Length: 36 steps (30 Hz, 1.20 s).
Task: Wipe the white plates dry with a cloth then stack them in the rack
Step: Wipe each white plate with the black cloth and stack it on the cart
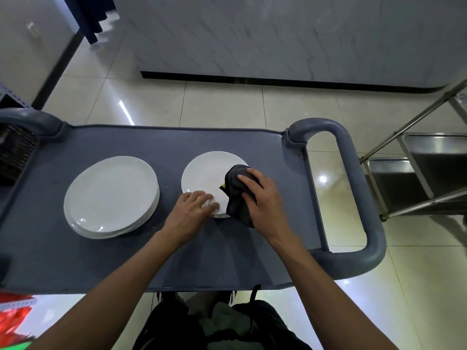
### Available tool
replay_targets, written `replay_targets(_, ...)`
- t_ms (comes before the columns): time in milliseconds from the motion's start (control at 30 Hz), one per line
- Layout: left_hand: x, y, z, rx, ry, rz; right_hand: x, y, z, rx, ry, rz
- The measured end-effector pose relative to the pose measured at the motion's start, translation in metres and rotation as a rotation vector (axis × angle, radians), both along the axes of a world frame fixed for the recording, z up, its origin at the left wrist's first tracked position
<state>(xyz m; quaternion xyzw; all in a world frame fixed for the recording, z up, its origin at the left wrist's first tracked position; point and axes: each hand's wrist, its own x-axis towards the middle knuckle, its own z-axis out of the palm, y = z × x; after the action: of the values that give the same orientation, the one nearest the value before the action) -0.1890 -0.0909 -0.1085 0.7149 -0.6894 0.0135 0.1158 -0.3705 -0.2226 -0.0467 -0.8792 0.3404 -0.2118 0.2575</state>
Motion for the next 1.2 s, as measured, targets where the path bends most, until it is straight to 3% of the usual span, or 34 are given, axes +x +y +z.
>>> replay_targets(300,0.0,0.0,-0.001,0.067,0.038,0.046,0.004,-0.004,0.001,0.031,0.011,-0.019)
replay_targets(533,0.013,0.003,0.023,-0.035,0.08,0.148,0.025,-0.001,0.006,0.015,-0.016,0.004)
replay_targets(733,0.056,0.032,0.047,-0.127,0.178,0.331,0.062,0.014,0.017,0.017,-0.081,0.045)
replay_targets(1200,0.189,0.132,0.044,0.008,0.327,0.88,0.168,0.098,0.033,-0.009,-0.114,0.228)
